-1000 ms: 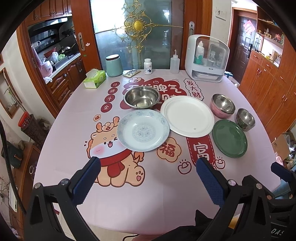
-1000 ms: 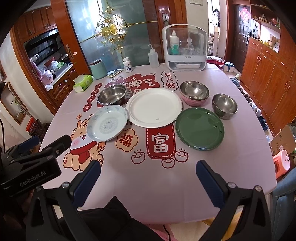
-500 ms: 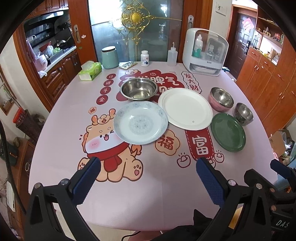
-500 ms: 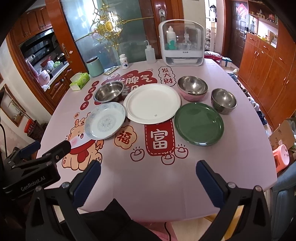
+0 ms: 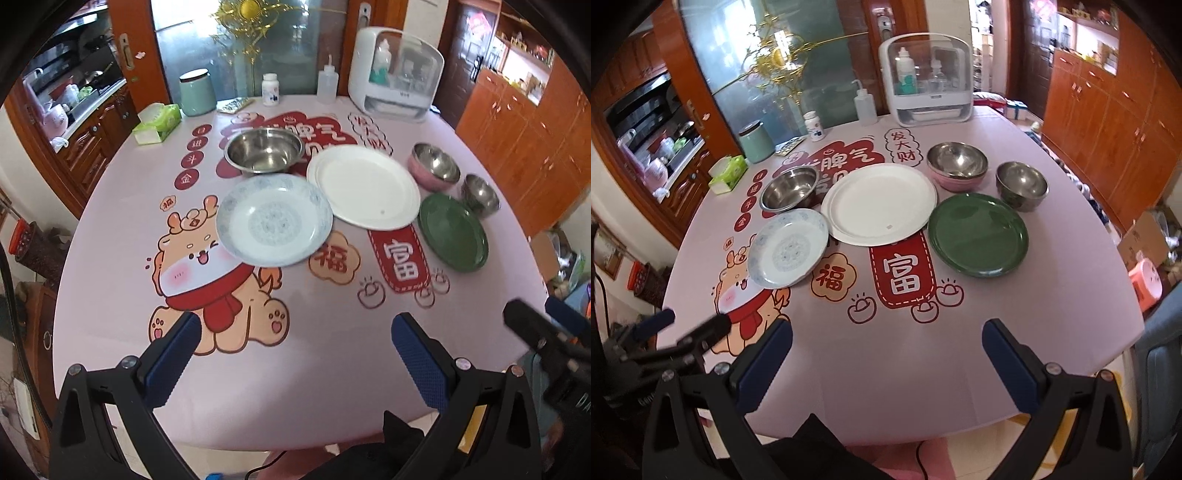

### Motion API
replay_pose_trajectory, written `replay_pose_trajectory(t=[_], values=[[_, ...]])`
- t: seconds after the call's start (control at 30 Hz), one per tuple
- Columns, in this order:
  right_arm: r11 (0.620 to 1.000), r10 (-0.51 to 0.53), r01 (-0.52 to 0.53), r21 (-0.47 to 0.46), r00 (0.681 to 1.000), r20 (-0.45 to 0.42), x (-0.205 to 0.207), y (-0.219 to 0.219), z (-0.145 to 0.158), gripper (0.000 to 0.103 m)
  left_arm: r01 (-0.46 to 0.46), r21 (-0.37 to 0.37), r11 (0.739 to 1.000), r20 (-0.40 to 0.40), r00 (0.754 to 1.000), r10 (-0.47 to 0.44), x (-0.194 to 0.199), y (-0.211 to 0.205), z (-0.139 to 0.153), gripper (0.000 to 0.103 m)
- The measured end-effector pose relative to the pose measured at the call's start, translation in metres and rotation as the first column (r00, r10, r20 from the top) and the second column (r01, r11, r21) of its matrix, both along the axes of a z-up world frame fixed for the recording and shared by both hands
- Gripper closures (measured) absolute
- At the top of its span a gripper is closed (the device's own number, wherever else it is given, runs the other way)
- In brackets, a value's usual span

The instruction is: Organize plates and bowls

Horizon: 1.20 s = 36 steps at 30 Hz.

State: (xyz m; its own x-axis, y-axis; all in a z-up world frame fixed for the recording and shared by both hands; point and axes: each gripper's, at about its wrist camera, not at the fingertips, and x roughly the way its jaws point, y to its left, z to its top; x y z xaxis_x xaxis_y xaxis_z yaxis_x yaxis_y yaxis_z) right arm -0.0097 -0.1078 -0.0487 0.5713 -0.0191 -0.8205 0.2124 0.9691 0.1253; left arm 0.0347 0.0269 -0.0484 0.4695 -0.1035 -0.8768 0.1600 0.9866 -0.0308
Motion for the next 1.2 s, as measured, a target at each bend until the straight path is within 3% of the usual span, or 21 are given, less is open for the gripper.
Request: replay_pose_trajectory(t=[0.5, 0.93, 1.2], values=[[0.99, -0.063, 0.07, 0.125, 0.996, -0.06, 0.028, -0.04, -0.014, 0.0, -0.017, -0.013, 1.0, -0.042, 0.999, 0.016, 0.035, -0.006, -0.002, 0.001], [0.938, -0.078, 0.102, 0.332, 0.993, -0.085, 0.083, -0.087, -0.037, 0.001, 0.083, 0.082, 0.993, -0.081, 0.994, -0.076, 0.123, -0.048, 0.007, 0.001], [0.908, -0.091, 0.128, 0.4, 0.99, -0.11, 0.109, -0.098, -0.06, 0.001, 0.164, 0.139, 0.977, -0.107, 0.983, -0.149, 0.185, -0.071, 0.006, 0.001]])
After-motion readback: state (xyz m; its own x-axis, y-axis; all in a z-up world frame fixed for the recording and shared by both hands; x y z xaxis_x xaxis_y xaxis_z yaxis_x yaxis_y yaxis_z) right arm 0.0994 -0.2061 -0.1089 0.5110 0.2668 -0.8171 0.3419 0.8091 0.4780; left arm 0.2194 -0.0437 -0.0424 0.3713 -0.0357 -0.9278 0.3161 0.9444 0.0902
